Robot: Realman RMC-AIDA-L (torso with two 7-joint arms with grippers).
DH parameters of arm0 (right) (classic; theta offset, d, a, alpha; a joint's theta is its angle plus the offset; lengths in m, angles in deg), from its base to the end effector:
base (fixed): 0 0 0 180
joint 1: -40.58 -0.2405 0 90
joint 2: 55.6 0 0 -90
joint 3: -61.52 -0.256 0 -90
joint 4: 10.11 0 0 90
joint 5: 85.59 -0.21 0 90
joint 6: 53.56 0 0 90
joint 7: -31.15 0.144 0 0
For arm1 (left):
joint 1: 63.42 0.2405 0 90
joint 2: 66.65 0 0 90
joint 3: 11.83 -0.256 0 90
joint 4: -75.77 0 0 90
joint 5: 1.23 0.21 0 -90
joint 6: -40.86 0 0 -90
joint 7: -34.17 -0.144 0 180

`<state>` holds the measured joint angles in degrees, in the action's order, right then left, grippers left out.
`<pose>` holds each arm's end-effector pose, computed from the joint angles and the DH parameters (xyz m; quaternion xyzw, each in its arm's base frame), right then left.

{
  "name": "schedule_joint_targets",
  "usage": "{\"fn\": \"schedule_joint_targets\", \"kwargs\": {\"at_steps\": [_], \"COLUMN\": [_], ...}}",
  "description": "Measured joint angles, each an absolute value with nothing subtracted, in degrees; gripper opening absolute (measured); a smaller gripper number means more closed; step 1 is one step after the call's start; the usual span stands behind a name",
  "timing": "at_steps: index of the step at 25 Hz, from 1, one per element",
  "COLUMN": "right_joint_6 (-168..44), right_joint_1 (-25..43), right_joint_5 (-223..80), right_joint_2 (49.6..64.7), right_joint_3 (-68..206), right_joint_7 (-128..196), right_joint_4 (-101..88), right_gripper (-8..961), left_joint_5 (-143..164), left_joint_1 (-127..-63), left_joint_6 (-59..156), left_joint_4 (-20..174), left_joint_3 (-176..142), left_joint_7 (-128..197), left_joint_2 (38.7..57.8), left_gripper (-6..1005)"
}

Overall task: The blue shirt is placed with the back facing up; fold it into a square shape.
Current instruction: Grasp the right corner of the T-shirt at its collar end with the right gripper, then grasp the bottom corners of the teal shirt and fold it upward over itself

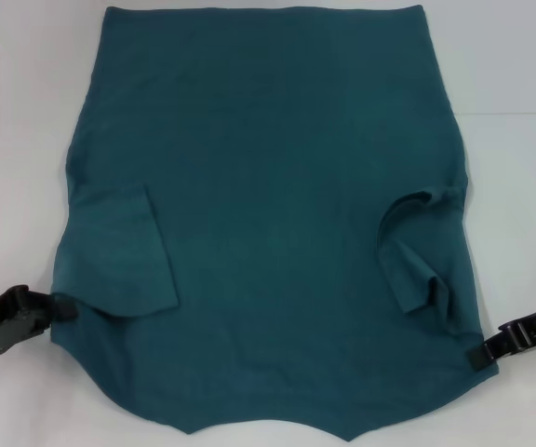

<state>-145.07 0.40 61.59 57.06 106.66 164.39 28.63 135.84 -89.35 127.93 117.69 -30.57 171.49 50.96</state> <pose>0.2868 0.3464 0.0223 -0.8304 0.5509 -0.0643 0.0521 -0.3523 0.2983 0.0425 -0.6433 -0.7204 -0.2192 0.1383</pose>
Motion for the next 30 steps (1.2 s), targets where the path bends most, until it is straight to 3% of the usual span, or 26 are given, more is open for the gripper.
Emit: {"fn": "schedule_joint_targets", "kwargs": {"at_steps": [21, 30], "right_joint_6": [-151.70, -158.06], "right_joint_1": [0.58, 1.02], "right_joint_5": [61.58, 61.92], "right_joint_2": [56.51, 55.62], "right_joint_3": [104.15, 104.41], "right_joint_7": [163.85, 162.87], "right_joint_4": [29.96, 30.07], "right_gripper": [43, 43], "left_joint_5": [138.28, 143.55], "left_joint_1": [-89.14, -87.27], "left_joint_6": [132.91, 139.77], "left_joint_4": [120.11, 123.57], "left_joint_3": [-31.02, -30.95], "left_joint_7": [171.70, 171.73], "left_joint_2": [50.24, 50.17], "left_gripper": [26, 26]}}
